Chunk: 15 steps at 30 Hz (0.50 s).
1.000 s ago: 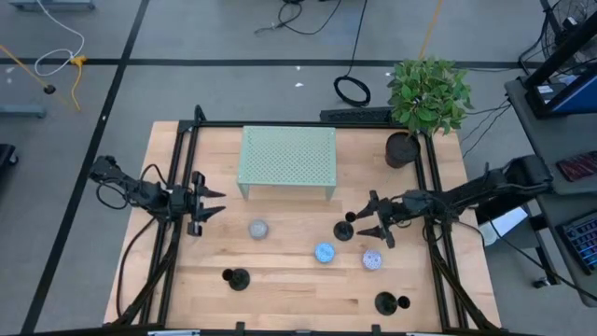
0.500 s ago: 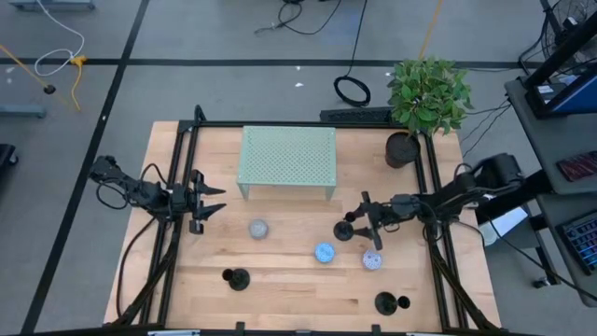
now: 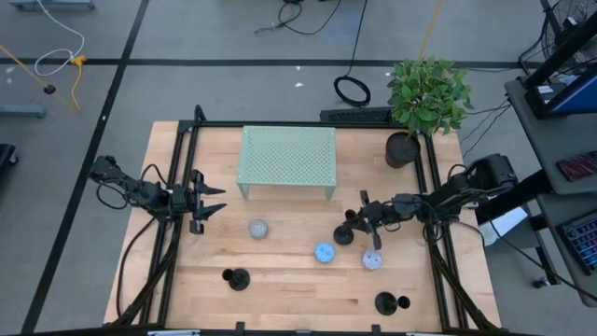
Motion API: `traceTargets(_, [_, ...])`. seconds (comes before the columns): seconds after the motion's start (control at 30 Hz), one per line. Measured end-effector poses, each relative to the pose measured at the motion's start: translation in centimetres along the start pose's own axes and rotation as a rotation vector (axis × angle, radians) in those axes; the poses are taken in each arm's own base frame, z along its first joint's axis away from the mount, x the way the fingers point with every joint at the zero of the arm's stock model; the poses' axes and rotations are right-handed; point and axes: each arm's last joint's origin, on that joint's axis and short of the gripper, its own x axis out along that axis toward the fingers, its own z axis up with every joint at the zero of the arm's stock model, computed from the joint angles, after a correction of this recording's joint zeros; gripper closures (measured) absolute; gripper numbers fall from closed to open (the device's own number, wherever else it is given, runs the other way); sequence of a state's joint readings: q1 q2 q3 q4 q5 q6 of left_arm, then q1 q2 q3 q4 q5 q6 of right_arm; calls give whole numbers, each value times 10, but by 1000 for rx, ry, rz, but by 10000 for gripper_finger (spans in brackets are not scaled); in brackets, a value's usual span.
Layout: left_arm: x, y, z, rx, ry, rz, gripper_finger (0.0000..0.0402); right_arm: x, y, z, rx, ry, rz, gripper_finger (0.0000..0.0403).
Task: Pick & Place candle stick holders
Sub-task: Put the top candle holder on the shelf
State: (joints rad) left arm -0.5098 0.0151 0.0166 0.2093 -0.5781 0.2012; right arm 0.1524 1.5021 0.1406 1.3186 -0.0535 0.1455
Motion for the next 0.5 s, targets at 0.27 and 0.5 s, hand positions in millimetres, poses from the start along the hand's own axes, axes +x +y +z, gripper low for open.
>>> traceTargets(0.27, [0, 0, 0, -18, 4, -1, 215, -2, 2, 13, 26, -104, 17, 394])
traceTargets(0.5, [0, 0, 0, -19, 3, -1, 215, -5, 1, 27, 115, -187, 21, 385])
